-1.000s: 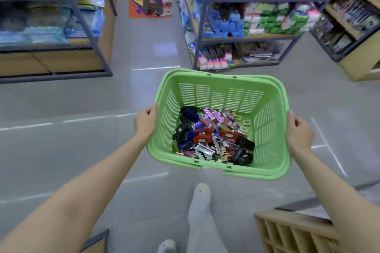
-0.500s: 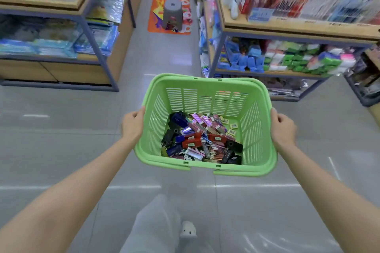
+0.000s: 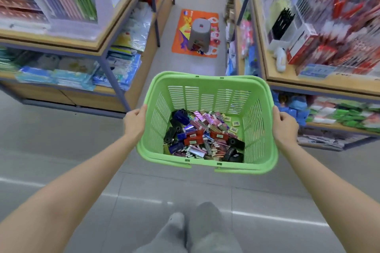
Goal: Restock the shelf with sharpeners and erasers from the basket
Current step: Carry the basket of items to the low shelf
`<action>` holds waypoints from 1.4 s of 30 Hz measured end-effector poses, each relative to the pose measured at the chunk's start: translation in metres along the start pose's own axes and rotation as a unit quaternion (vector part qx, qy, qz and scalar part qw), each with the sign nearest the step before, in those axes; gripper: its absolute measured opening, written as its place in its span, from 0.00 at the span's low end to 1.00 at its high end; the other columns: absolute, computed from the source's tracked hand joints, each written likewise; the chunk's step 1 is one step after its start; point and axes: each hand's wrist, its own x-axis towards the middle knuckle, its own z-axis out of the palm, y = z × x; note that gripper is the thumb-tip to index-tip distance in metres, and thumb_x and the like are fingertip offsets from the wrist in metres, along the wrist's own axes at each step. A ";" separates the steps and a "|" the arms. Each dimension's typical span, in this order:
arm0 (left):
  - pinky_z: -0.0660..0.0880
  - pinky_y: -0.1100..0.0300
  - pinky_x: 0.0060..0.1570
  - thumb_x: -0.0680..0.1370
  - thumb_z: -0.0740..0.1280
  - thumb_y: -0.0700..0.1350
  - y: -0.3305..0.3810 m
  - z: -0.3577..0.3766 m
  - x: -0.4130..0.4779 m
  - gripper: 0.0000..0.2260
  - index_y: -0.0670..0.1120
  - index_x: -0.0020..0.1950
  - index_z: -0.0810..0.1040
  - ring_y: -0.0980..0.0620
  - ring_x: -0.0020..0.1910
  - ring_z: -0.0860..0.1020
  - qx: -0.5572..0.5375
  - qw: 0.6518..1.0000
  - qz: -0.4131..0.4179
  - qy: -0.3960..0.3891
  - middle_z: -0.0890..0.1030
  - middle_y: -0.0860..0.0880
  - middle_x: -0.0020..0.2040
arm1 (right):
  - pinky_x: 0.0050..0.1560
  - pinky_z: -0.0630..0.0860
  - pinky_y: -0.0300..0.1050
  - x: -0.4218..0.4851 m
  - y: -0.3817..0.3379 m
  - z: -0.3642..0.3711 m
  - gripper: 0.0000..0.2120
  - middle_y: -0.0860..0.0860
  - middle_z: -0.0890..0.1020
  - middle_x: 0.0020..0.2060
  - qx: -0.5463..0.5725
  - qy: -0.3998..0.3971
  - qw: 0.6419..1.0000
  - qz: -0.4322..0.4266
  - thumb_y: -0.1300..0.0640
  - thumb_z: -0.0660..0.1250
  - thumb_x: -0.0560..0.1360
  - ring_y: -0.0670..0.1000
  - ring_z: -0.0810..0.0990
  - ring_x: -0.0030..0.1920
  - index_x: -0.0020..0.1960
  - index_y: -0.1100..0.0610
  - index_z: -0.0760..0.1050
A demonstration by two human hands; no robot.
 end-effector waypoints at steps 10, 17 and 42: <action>0.54 0.55 0.32 0.80 0.59 0.55 0.087 0.066 0.199 0.21 0.46 0.32 0.61 0.50 0.31 0.61 0.012 0.998 -0.026 0.047 0.62 0.45 0.30 | 0.31 0.58 0.48 0.218 -0.110 0.087 0.23 0.51 0.62 0.25 0.030 -0.026 0.998 -0.042 0.49 0.54 0.81 0.52 0.61 0.31 0.29 0.56 0.59; 0.55 0.56 0.32 0.80 0.60 0.55 0.144 0.101 0.334 0.20 0.44 0.33 0.66 0.49 0.30 0.61 -0.014 0.998 -0.024 0.057 0.64 0.44 0.30 | 0.31 0.53 0.45 0.350 -0.191 0.137 0.24 0.51 0.61 0.26 0.049 -0.060 0.996 -0.045 0.47 0.53 0.82 0.50 0.59 0.29 0.30 0.56 0.57; 0.56 0.56 0.33 0.80 0.59 0.56 0.340 0.280 0.819 0.21 0.47 0.31 0.62 0.49 0.30 0.62 0.011 0.999 -0.045 0.016 0.63 0.45 0.29 | 0.30 0.58 0.47 0.809 -0.396 0.330 0.24 0.55 0.66 0.27 0.009 -0.063 0.998 -0.004 0.49 0.55 0.81 0.52 0.62 0.28 0.31 0.60 0.62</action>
